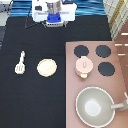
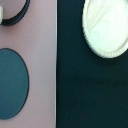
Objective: Take the lid off the pot, put the pot on the plate, and use the tool to push the pot to the front of the table.
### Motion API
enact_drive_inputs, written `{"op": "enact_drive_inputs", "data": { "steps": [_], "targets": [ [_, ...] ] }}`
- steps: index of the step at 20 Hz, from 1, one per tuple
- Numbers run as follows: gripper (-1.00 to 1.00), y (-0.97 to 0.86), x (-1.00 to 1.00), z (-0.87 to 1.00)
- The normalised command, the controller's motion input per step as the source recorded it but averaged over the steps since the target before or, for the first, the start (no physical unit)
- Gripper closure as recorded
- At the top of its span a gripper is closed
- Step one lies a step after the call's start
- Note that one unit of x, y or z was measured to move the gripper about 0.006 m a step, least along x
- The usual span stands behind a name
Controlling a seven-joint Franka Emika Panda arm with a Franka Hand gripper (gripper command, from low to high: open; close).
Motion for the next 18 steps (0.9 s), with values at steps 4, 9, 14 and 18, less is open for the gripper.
{"op": "enact_drive_inputs", "data": {
  "steps": [4, 9, 14, 18],
  "targets": [
    [-1.00, 0.46, 0.64, 0.43],
    [-1.00, 0.53, 0.87, 0.69],
    [-1.00, 0.53, 0.95, 0.69],
    [-1.00, 0.51, 0.95, 0.54]
  ]
}}
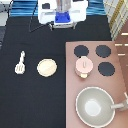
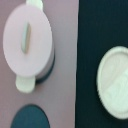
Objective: Take the lid off the pot, put the pot on the plate, and use the tool to push the pot to the front of the table.
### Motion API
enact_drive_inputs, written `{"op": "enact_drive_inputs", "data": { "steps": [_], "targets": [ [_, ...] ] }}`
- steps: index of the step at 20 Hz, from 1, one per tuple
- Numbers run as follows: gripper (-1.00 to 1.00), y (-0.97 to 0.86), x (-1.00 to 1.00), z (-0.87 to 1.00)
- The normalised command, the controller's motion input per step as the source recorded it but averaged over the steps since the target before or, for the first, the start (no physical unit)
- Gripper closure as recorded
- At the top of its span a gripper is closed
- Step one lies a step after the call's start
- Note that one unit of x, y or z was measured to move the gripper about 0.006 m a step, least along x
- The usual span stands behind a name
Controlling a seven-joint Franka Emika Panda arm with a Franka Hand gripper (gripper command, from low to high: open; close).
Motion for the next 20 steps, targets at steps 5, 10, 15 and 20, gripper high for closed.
{"op": "enact_drive_inputs", "data": {
  "steps": [5, 10, 15, 20],
  "targets": [
    [-1.00, 0.55, 0.89, 0.42],
    [-1.00, 0.58, 0.84, 0.22],
    [-1.00, 0.61, 0.85, -0.07],
    [-1.00, 0.63, 0.80, -0.35]
  ]
}}
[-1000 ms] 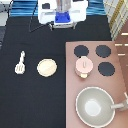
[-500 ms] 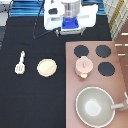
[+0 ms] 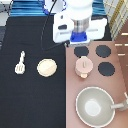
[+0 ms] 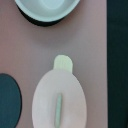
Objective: Take the lid off the pot, put the pot on the plate, and use the tool to push the pot to the front of the table.
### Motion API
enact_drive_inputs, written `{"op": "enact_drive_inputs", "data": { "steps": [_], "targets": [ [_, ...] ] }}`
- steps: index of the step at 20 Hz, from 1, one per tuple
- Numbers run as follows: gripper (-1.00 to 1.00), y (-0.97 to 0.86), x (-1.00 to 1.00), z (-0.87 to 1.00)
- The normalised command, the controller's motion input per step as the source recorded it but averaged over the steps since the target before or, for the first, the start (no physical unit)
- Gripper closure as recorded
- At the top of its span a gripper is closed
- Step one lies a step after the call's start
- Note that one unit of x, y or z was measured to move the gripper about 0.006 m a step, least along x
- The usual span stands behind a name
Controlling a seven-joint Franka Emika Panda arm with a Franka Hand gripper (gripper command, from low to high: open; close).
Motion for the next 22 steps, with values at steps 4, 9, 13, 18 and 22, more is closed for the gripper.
{"op": "enact_drive_inputs", "data": {
  "steps": [4, 9, 13, 18, 22],
  "targets": [
    [-1.00, 0.59, 0.56, -0.43],
    [-1.00, 0.44, 0.23, -0.41],
    [-1.00, 0.25, 0.00, -0.47],
    [-1.00, 0.21, 0.00, -0.50],
    [-1.00, 0.17, -0.02, -0.39]
  ]
}}
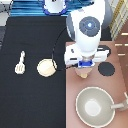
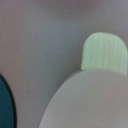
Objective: Take the lid off the pot, put the pot on the plate, and use the tool to push the pot to the front of the table.
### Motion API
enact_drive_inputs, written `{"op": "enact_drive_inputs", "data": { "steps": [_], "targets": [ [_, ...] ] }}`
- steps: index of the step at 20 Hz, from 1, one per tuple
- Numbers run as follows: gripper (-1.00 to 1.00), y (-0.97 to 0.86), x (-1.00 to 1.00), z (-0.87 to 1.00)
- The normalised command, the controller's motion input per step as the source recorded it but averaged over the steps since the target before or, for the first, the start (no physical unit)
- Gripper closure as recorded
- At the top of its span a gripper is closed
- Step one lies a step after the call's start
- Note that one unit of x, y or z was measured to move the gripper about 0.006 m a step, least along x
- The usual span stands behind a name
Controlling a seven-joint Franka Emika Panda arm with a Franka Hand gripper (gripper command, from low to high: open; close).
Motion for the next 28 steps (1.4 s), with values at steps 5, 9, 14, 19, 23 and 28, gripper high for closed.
{"op": "enact_drive_inputs", "data": {
  "steps": [5, 9, 14, 19, 23, 28],
  "targets": [
    [1.00, 0.06, -0.14, -0.13],
    [1.00, 0.04, -0.24, -0.08],
    [1.00, 0.12, -0.21, -0.18],
    [1.00, 0.24, -0.07, -0.19],
    [1.00, 0.37, -0.04, 0.16],
    [1.00, 0.32, -0.31, 0.86]
  ]
}}
